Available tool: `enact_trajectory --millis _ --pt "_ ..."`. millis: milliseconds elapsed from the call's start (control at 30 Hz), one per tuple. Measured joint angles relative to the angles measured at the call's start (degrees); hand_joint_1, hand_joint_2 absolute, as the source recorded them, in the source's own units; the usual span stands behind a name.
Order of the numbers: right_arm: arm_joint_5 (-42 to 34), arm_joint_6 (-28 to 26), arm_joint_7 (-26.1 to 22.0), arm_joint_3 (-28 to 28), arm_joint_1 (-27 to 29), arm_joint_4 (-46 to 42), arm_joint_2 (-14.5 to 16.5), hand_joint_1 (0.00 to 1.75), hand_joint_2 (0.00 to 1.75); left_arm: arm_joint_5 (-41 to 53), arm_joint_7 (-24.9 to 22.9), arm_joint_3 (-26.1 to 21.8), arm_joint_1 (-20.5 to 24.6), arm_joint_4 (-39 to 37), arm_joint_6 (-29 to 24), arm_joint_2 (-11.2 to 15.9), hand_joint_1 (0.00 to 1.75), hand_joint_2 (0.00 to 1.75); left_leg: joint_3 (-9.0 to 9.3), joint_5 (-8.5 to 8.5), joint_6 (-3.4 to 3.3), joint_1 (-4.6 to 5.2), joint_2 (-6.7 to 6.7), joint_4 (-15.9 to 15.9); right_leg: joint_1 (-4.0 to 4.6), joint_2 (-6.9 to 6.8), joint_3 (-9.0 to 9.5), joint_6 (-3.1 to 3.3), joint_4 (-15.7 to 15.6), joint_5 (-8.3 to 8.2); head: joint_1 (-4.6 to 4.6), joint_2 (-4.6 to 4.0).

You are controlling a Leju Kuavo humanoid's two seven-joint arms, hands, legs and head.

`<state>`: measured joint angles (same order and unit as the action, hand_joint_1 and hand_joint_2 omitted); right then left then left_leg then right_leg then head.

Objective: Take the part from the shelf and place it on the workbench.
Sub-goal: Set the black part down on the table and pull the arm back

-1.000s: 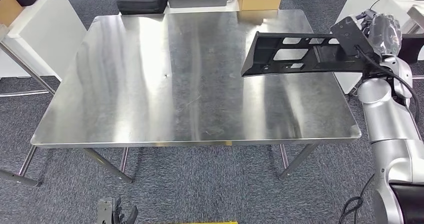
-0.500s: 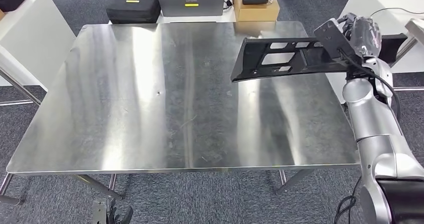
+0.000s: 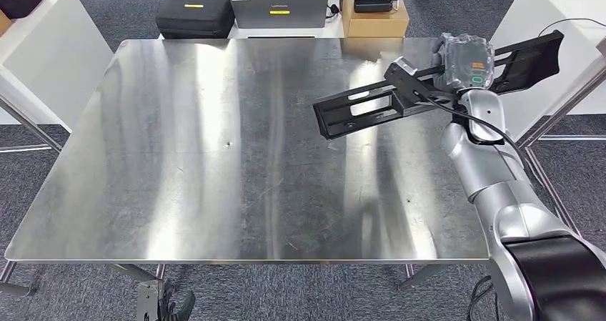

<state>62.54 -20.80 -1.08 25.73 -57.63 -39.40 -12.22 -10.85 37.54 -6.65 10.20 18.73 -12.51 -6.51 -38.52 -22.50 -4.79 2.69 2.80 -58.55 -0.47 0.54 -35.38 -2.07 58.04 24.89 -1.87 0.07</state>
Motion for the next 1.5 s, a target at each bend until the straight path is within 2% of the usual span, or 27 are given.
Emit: enact_trajectory --millis 67,133,167,200,233,267,300,333,367,400,467,533,600,633,667,767,1000,1267,1367,1500 --pt "1.7 -0.93 0.73 0.5 0.02 1.11 1.18 1.75 1.75 0.49 0.29 0.07 0.13 0.02 0.03 0.03 0.0 1.75 -1.52 -2.2 1.14 -0.35 -0.79 -3.41 -0.57 -0.21 0.54 0.8 -0.21 0.12 -0.38 0.0" --pt "3.42 -1.84 1.63 0.9 0.14 2.13 2.06 1.75 1.75 0.76 0.4 0.15 0.24 0.02 0.44 -0.03 0.0 1.75 -5.11 -5.49 2.48 -1.41 -1.91 -10.7 -0.6 -0.41 0.88 1.33 -0.22 0.37 -0.86 0.0" --pt "4.19 -2.28 2.07 1.06 0.25 2.7 2.45 1.75 1.75 0.82 0.41 0.18 0.26 0.02 0.69 -0.02 0.0 1.75 -6.92 -6.49 2.98 -2.0 -2.28 -13.99 -0.66 -0.49 0.99 1.43 -0.2 0.46 -0.91 0.0" --pt "4.83 -2.57 2.43 1.15 0.36 3.26 2.81 1.75 1.75 0.92 0.42 0.21 0.27 0.02 0.87 0.01 0.0 1.75 -7.99 -6.51 3.41 -2.52 -2.5 -15.61 -0.75 -0.55 1.11 1.45 -0.2 0.57 -0.93 0.0" --pt "5.36 -2.78 2.7 1.2 0.47 3.82 3.21 1.75 1.75 1.06 0.43 0.23 0.29 0.02 0.98 0.04 0.0 1.75 -7.88 -5.43 3.78 -2.96 -2.62 -14.95 -0.89 -0.59 1.28 1.4 -0.19 0.71 -0.93 0.0" --pt "5.81 -2.94 2.84 1.22 0.54 4.3 3.61 1.75 1.75 1.19 0.49 0.25 0.35 0.02 1.0 0.08 0.0 1.75 -6.55 -3.51 4.07 -3.32 -2.69 -12.07 -1.07 -0.6 1.5 1.26 -0.19 0.87 -0.93 0.0" --pt "6.28 -3.18 2.82 1.24 0.56 4.76 4.06 1.75 1.75 1.29 0.59 0.26 0.47 0.02 0.99 0.12 0.0 1.75 -4.46 -1.49 4.32 -3.6 -2.81 -7.9 -1.21 -0.59 1.77 1.01 -0.2 1.07 -0.99 0.0" --pt "6.76 -3.62 2.65 1.24 0.54 5.21 4.51 1.75 1.75 1.34 0.7 0.27 0.68 0.02 0.98 0.14 0.0 1.75 -2.37 -0.22 4.47 -3.61 -2.9 -4.1 -1.21 -0.57 1.96 0.72 -0.21 1.26 -1.11 0.0" --pt "7.35 -4.16 2.4 1.24 0.52 5.71 5.01 1.75 1.75 1.34 0.85 0.27 0.92 0.02 0.87 0.17 0.0 1.75 -0.77 0.35 4.43 -3.54 -2.95 -1.39 -1.15 -0.55 2.07 0.42 -0.24 1.39 -1.21 0.0" --pt "8.05 -4.69 2.16 1.24 0.53 6.29 5.53 1.75 1.75 1.34 1.0 0.27 1.15 0.01 0.68 0.19 0.0 1.75 0.11 0.24 4.27 -3.38 -2.95 -0.03 -1.05 -0.54 2.14 0.11 -0.32 1.5 -1.29 0.0" --pt "9.72 -5.43 1.95 1.25 0.63 7.53 6.86 1.75 1.75 1.25 1.23 0.26 1.45 -0.01 0.12 0.25 0.0 1.75 0.59 -0.23 3.51 -3.12 -2.78 0.27 -1.04 -0.57 2.34 -0.55 -0.7 1.58 -1.29 0.0" --pt "11.56 -5.77 1.96 1.25 0.62 8.75 8.23 0.87 0.87 0.96 1.38 0.21 1.64 -0.02 -0.25 0.36 0.0 1.75 1.08 -0.16 2.88 -3.08 -2.6 0.7 -1.21 -0.65 2.44 -0.92 -0.63 1.59 -1.06 0.0" --pt "13.24 -5.93 2.05 1.27 0.26 9.97 9.58 0.0 0.0 0.71 1.7 0.16 1.84 -0.05 -0.6 0.45 0.0 1.75 1.33 -0.08 2.7 -2.89 -2.36 0.89 -1.37 -0.77 2.72 -0.31 -0.71 1.59 -0.74 0.0" --pt "13.97 -6.01 2.07 1.28 0.08 10.52 10.3 0.0 0.0 0.61 1.89 0.13 1.87 -0.08 -0.84 0.49 0.0 1.75 1.26 -0.12 2.75 -2.72 -2.23 0.8 -1.38 -0.85 3.04 0.08 -1.02 1.46 -0.61 0.0" --pt "14.58 -6.07 2.05 1.27 -0.05 11.01 10.92 0.0 0.0 0.44 2.04 0.08 1.85 -0.13 -1.07 0.52 0.0 1.31 1.21 -0.14 2.71 -2.65 -2.11 0.73 -1.43 -0.94 3.24 0.35 -1.33 1.65 -0.53 0.0" --pt "16.0 -6.36 1.8 1.23 -0.24 12.24 12.7 0.0 0.0 0.06 2.3 -0.26 1.52 -0.33 -1.46 0.66 0.0 0.0 1.15 -0.22 2.56 -2.6 -1.92 0.7 -1.43 -1.1 3.45 0.36 -1.76 1.64 -0.34 0.0" --pt "17.42 -7.0 0.58 0.95 -0.58 13.98 15.9 0.0 0.0 -0.8 1.04 -1.48 0.57 -1.1 -0.98 1.01 0.0 0.0 1.15 -0.23 2.39 -2.56 -1.95 0.7 -1.4 -1.11 3.51 -0.1 -2.08 1.38 -0.36 0.0" --pt "17.67 -6.71 -0.46 -0.31 -0.61 14.68 17.86 0.0 0.0 -0.62 1.75 -2.55 -0.46 -1.76 -0.85 1.28 0.0 0.0 1.2 -0.21 2.41 -2.81 -2.0 0.72 -1.16 -1.1 3.52 -0.17 -2.06 1.34 -0.37 0.0" --pt "15.87 -4.14 -1.56 -1.32 -0.67 14.7 18.13 0.0 0.0 -0.49 2.0 -2.64 -0.77 -1.88 -0.44 1.45 0.0 0.0 1.21 -0.21 2.42 -2.87 -2.01 0.73 -1.1 -1.1 3.52 -0.16 -2.06 1.34 -0.38 0.0" --pt "11.81 3.13 -3.13 -4.33 -0.76 14.7 18.1 0.0 0.0 -0.02 2.14 -2.73 -1.28 -2.09 0.56 1.81 0.0 0.0 1.22 -0.21 2.42 -2.9 -2.02 0.73 -1.07 -1.1 3.51 -0.16 -2.06 1.35 -0.37 0.0"
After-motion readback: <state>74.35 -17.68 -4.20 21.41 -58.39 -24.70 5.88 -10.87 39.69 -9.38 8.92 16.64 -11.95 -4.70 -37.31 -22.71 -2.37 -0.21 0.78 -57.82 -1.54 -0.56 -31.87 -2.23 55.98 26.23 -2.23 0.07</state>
